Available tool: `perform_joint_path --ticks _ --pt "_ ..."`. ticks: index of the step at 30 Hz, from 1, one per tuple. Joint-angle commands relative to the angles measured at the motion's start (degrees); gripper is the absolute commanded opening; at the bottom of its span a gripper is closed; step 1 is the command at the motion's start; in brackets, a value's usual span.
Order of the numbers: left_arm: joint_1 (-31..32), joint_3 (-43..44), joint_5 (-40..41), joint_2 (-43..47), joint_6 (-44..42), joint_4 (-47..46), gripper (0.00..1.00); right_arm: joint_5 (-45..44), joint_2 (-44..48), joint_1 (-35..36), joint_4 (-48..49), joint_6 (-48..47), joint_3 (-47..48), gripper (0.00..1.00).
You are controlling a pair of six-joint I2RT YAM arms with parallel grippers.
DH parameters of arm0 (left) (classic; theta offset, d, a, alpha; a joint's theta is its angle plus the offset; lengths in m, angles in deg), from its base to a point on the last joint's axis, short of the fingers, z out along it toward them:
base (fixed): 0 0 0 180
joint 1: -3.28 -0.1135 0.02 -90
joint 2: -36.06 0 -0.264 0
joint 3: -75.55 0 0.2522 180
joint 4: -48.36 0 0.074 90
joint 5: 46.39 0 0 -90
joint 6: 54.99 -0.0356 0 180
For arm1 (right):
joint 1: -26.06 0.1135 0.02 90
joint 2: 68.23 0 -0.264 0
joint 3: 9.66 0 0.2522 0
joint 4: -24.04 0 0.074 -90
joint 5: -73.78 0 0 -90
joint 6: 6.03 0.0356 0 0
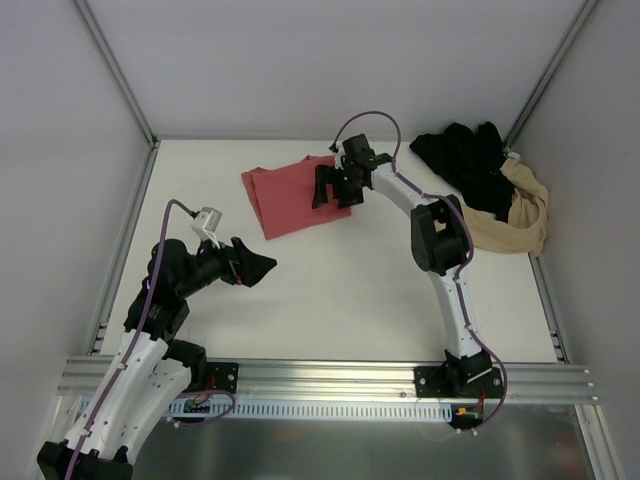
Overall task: Fold and stack the t-shirts
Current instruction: Fold the long partially folded tshirt into a neat square
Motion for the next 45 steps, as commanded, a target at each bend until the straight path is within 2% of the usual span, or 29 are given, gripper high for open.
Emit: perform_joint_path --ticks 1,7,14,24,31,35,40,43,45 --pt "0.35 1.40 -0.45 1.94 -1.26 0.57 0.99 -0.39 0.18 -0.29 -5.82 2.56 -3.80 0.99" --pt "0.35 2.54 -0.01 2.83 -1.87 2.42 0.99 -1.09 2.29 -0.29 -4.15 3.79 -10.12 1.00" --pt "0.27 3.42 -0.01 2.56 -2.31 3.03 0.99 -2.58 11.16 -0.37 0.15 5.55 -25.76 0.99" --pt "0.27 4.30 0.43 3.97 -2.05 4.61 0.99 -2.58 28.90 -0.02 7.10 9.41 -49.13 0.99" --pt "0.27 3.95 0.61 4.23 -1.87 5.41 0.99 -5.48 39.02 0.59 9.03 11.08 -61.44 1.00" --pt "0.27 3.42 0.43 3.62 -1.52 5.32 0.99 -9.25 48.49 1.29 8.08 11.70 -65.67 1.00" --pt "0.27 2.90 0.43 2.92 -1.43 5.58 0.99 -18.65 57.30 5.42 -0.26 9.42 -60.78 1.00" --pt "0.27 2.55 0.17 2.91 -0.82 5.50 0.99 -24.89 58.89 9.45 -10.61 7.49 -50.51 0.99" --pt "0.35 2.37 0.17 2.83 -0.20 5.49 0.99 -26.48 56.18 13.31 -13.89 6.78 -41.63 1.00"
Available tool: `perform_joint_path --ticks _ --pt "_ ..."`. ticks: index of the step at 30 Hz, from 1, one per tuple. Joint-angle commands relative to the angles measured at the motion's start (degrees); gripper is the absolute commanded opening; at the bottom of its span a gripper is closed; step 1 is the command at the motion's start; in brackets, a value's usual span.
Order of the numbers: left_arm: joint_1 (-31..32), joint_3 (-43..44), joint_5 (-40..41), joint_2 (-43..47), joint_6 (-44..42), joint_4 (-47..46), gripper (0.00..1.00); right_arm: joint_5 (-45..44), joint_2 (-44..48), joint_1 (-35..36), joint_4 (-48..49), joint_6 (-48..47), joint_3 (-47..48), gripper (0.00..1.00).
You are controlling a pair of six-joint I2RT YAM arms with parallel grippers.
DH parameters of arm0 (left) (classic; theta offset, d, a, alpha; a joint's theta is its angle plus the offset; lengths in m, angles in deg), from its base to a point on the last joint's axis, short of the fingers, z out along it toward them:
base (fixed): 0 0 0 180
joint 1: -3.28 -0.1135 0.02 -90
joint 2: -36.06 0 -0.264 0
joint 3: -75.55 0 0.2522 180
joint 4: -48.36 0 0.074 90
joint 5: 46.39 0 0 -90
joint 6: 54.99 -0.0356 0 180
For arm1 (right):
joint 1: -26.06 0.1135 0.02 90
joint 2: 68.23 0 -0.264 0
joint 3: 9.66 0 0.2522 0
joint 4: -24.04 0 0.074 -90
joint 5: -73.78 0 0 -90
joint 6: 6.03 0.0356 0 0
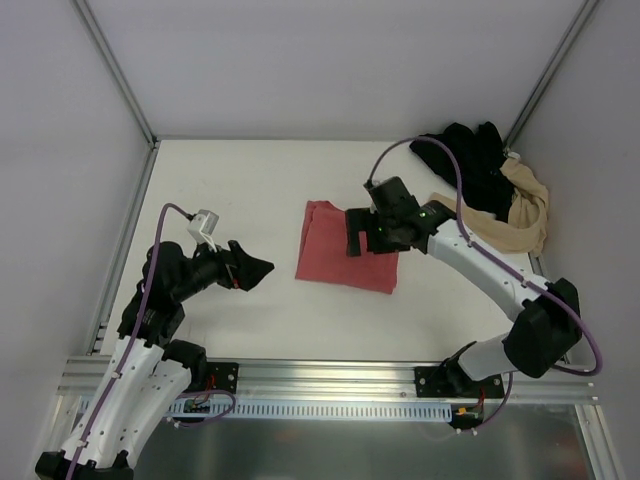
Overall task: Fold and stack the t-shirts
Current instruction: Fold the long partially folded tshirt into a neat square
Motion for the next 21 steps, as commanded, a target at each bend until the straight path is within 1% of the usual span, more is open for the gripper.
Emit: perform_joint_path --ticks 1,2,3,5,6,8,9,13,17,21 --pt "0.35 0.36 -0.23 -0.14 0.54 -0.39 0.99 -8.89 -0.91 5.59 -10.37 -2.57 13.44 0.99" --pt "0.27 0.88 -0.14 -0.75 0.63 0.84 0.99 -9.25 -2.93 6.82 -11.53 -2.66 16.08 0.99" --pt "0.27 1.32 0.65 -1.11 0.54 1.81 0.99 -9.69 -7.48 8.92 -12.15 -2.66 20.72 1.00" --pt "0.27 2.72 1.44 -1.99 0.19 3.91 0.99 -10.31 -12.85 11.04 -13.56 -2.14 25.14 0.99" --pt "0.35 3.17 2.75 -2.08 -0.24 6.10 0.99 -10.57 -18.62 12.80 -13.91 -1.87 29.60 1.00" --pt "0.27 4.48 3.29 -1.99 -0.86 7.96 0.99 -12.24 -24.19 14.39 -15.32 -1.08 34.01 0.99" --pt "0.27 4.92 3.81 -1.82 -1.47 9.88 0.99 -12.68 -29.01 15.44 -15.50 -0.73 37.78 0.99" --pt "0.27 6.86 4.52 -0.24 -2.97 14.03 0.99 -15.40 -37.20 17.29 -17.17 1.81 44.30 0.99" --pt "0.35 7.04 4.70 0.56 -3.94 16.05 0.99 -18.48 -40.04 18.52 -17.78 5.24 44.76 0.99" --pt "0.27 6.07 4.17 0.65 -3.50 15.35 0.99 -19.54 -40.22 19.40 -16.82 7.00 43.01 0.99"
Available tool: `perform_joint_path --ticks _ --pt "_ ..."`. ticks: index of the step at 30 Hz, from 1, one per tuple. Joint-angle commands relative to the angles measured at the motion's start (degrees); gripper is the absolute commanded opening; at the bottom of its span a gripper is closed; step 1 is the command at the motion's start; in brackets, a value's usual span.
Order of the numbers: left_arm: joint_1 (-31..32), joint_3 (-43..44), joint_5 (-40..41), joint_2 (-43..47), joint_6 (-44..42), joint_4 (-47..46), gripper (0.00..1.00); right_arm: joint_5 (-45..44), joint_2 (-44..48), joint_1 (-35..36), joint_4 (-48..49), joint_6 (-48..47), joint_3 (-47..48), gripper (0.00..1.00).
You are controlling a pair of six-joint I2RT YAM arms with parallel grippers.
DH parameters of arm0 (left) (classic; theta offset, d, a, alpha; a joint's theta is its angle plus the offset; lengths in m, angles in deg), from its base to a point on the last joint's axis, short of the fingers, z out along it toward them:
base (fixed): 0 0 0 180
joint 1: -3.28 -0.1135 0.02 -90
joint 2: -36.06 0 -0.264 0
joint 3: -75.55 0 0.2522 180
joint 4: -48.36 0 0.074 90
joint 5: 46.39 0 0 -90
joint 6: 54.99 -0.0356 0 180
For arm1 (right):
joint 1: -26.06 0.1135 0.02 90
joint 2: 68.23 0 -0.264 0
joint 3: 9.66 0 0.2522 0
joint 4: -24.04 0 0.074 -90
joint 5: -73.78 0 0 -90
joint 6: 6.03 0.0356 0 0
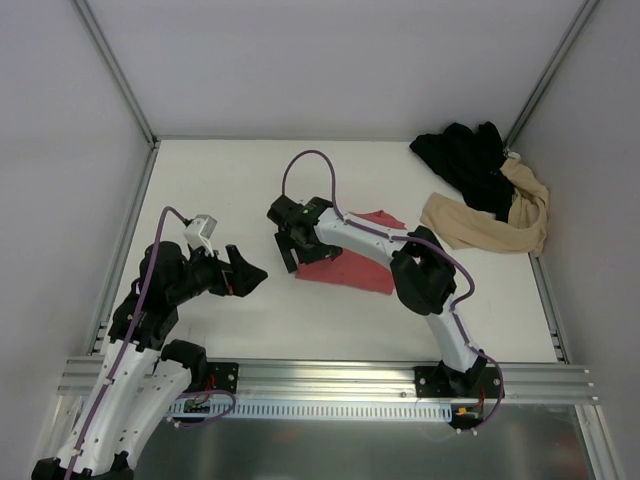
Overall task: Fold and stack the t-shirts
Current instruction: Fold the long partially folded tshirt into a neat square
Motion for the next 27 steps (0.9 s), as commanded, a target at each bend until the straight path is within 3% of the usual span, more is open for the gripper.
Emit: perform_joint_path --ticks 1,16,27 --pt "0.27 0.52 0.13 0.01 -0.83 0.42 0.99 -3.50 2.60 0.65 -0.75 3.59 1.74 1.00" --pt "0.27 0.78 0.39 -0.17 -1.36 1.03 0.99 1.78 -0.03 3.64 6.63 8.69 -4.51 0.99" --pt "0.35 0.43 0.21 0.63 -1.80 1.03 0.99 -0.76 -1.62 3.99 7.51 8.78 -4.95 1.00"
